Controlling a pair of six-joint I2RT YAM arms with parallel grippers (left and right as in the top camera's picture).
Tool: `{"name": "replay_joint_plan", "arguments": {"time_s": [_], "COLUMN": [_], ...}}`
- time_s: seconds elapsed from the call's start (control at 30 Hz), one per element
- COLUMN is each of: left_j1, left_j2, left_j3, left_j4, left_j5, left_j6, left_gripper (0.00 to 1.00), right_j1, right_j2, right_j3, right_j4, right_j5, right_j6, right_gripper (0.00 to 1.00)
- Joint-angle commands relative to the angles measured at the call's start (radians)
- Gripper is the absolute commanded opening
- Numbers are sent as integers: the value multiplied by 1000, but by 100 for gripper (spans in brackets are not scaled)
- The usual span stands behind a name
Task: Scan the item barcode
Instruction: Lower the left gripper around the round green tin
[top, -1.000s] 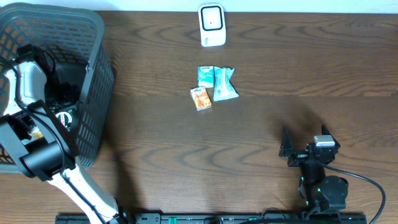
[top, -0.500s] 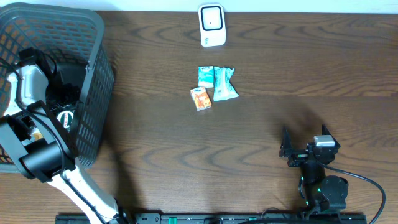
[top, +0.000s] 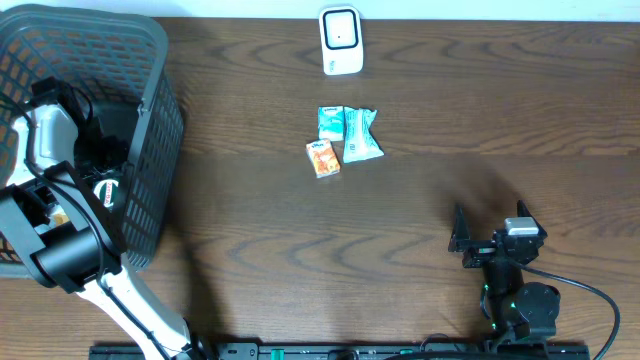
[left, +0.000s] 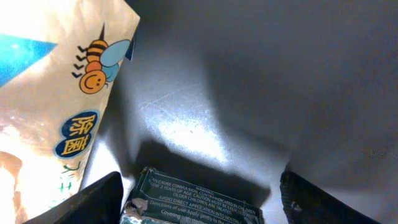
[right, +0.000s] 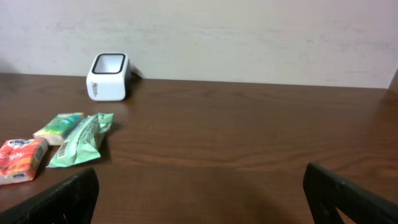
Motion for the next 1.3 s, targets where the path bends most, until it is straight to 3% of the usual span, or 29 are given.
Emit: {"name": "replay_joint_plan", "arguments": {"time_s": [0.0,0.23,0.33,0.47,0.63,0.9,1.1,1.17,1.27], "left_j1": [0,0,0,0,0,0,0,0,0], "left_j2": [36,42,47,44,29,-79,-163,-178,-180], "left_j3": [-45,-45,-45,-34,3,11,11,11,10], "left_j4": [-10,-2,0,5,-24,-24,-24,-24,-55], "left_j5": [-63,-60,-47,85,132,136,135,135,129], "left_j6": [7,8,7,-1,-24,-43,-43,-41,37], "left_gripper": [77,76,66,65,60,47,47,50,80], "right_j1": [6,6,6,6,6,6,6,6,6], "right_j2": [-5,-5,-5,-5,-5,-5,-5,-5,-5], "right_j3": [-2,-2,-2,-2,-2,-2,-2,-2,-2], "right_j4": [-5,-5,-5,-5,-5,-5,-5,-5,-5], "right_j5": [1,1,1,1,1,1,1,1,1], "right_j6": [7,7,7,7,7,7,7,7,7], "right_gripper": [99,99,99,99,99,99,99,99,99]}}
